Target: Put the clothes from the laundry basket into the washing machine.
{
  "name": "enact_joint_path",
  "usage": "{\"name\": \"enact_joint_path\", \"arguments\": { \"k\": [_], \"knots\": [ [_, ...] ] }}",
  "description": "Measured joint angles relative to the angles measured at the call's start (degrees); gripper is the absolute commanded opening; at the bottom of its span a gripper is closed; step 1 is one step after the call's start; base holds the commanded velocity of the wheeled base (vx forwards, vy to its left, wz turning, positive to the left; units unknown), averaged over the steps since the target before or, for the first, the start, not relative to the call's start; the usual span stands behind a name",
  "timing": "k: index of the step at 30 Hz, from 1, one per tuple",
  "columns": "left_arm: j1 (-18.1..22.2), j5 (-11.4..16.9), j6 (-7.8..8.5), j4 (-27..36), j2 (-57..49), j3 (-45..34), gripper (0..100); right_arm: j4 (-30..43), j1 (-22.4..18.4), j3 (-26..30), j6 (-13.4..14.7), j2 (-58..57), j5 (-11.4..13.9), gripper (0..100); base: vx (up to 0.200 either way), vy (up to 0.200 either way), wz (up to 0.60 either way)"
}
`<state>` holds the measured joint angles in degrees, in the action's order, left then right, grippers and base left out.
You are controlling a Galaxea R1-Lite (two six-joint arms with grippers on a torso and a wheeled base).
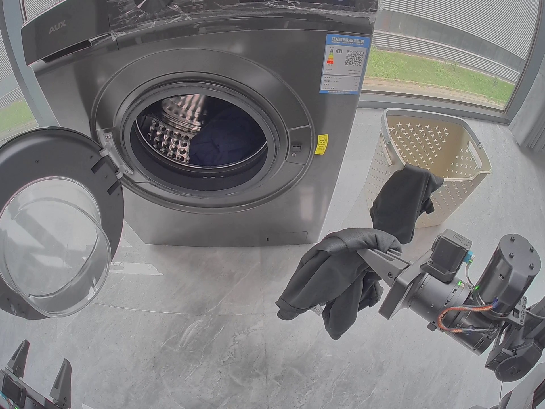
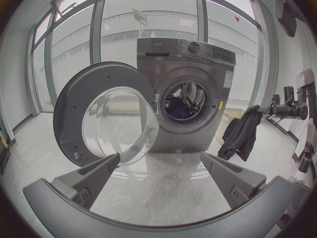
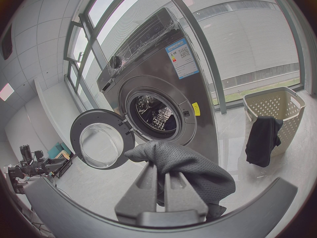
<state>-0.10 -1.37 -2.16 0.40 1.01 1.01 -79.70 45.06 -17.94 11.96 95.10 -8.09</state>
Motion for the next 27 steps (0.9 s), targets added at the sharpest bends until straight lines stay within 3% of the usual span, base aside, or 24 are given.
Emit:
{"name": "enact_joint_path", "arguments": {
  "k": [13,27],
  "knots": [
    [0.0,0.0,-0.02,0.0,0.0,0.0,100,0.0,0.0,0.1,0.0,0.0,0.0,0,0.0,0.2,0.0],
    [0.0,0.0,-0.02,-0.1,0.0,0.0,100,0.1,0.0,0.2,0.1,0.0,0.0,0,0.0,0.0,0.0]
  ]
}}
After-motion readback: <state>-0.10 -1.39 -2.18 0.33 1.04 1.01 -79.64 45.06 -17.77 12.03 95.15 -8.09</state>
